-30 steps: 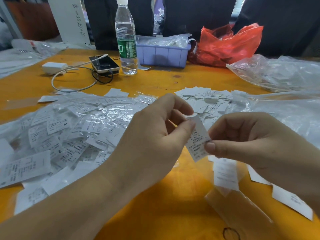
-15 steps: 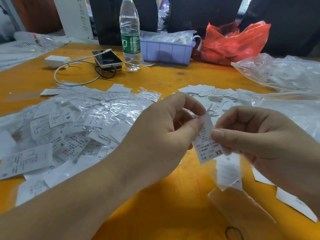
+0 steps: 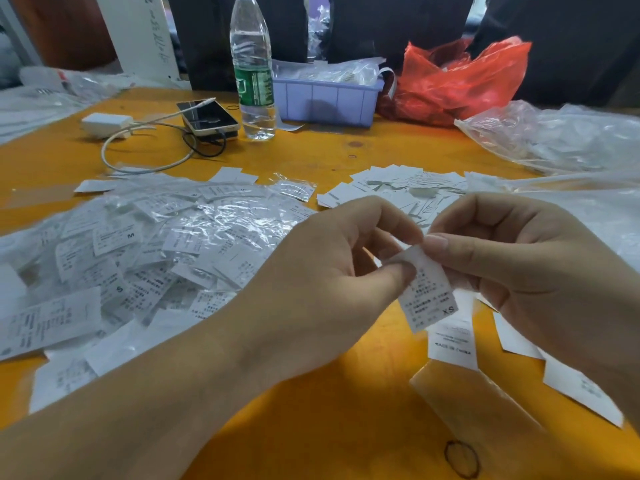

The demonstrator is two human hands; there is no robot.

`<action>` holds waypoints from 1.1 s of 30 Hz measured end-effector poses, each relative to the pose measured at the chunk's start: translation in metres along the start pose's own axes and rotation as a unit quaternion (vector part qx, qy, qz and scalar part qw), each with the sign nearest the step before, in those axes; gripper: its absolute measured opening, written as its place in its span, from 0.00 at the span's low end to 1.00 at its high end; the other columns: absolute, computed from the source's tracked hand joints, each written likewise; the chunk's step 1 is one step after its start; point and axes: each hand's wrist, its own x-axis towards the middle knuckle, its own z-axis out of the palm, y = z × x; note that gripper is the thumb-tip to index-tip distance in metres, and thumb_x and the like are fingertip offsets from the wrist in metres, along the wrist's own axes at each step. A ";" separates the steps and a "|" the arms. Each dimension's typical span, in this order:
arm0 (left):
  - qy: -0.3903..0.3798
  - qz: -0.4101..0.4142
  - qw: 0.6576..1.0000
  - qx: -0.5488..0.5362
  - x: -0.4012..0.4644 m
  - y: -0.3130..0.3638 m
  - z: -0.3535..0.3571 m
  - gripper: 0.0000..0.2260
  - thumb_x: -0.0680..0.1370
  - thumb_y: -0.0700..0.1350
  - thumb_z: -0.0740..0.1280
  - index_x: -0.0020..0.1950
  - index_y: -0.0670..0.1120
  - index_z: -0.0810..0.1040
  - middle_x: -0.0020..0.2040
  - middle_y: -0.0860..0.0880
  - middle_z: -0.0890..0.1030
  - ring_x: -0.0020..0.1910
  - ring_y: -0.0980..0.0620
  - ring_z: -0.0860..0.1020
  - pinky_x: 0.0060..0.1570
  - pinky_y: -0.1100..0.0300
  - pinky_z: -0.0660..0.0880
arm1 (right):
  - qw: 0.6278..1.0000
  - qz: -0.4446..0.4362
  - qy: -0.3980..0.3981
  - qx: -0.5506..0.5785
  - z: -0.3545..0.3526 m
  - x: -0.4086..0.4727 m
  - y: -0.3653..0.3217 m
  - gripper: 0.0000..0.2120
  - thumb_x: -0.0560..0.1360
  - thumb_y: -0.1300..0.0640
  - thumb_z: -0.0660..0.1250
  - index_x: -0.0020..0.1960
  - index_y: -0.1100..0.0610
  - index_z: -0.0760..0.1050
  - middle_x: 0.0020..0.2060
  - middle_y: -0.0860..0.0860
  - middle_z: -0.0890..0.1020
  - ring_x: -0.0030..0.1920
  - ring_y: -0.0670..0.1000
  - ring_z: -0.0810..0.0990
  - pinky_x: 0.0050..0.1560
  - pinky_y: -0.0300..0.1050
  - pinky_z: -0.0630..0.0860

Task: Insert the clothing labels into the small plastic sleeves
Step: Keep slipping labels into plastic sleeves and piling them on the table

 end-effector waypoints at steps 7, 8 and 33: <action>0.019 -0.041 0.998 0.036 0.008 -0.002 -0.016 0.04 0.75 0.49 0.68 0.42 0.51 0.79 0.38 0.57 0.83 0.34 0.54 0.79 0.34 0.51 0.78 | 0.998 0.007 0.003 -0.070 -0.001 0.000 0.003 0.14 0.64 0.47 0.77 0.45 0.53 0.82 0.36 0.54 0.84 0.35 0.52 0.81 0.37 0.45 0.79; 0.009 -0.053 0.997 0.048 0.010 -0.003 -0.020 0.05 0.77 0.49 0.68 0.42 0.51 0.80 0.37 0.57 0.83 0.34 0.57 0.79 0.33 0.56 0.78 | 0.993 -0.001 0.012 -0.119 -0.002 0.000 0.003 0.15 0.63 0.46 0.77 0.46 0.50 0.81 0.38 0.53 0.84 0.37 0.51 0.82 0.38 0.46 0.80; 0.006 0.044 0.937 0.346 0.007 -0.007 -0.028 0.08 0.74 0.56 0.68 0.52 0.58 0.78 0.44 0.61 0.76 0.44 0.61 0.75 0.41 0.68 0.71 | 0.836 0.161 -0.181 -0.492 -0.002 -0.015 -0.018 0.32 0.50 0.25 0.64 0.53 0.31 0.69 0.47 0.29 0.73 0.41 0.33 0.74 0.35 0.39 0.71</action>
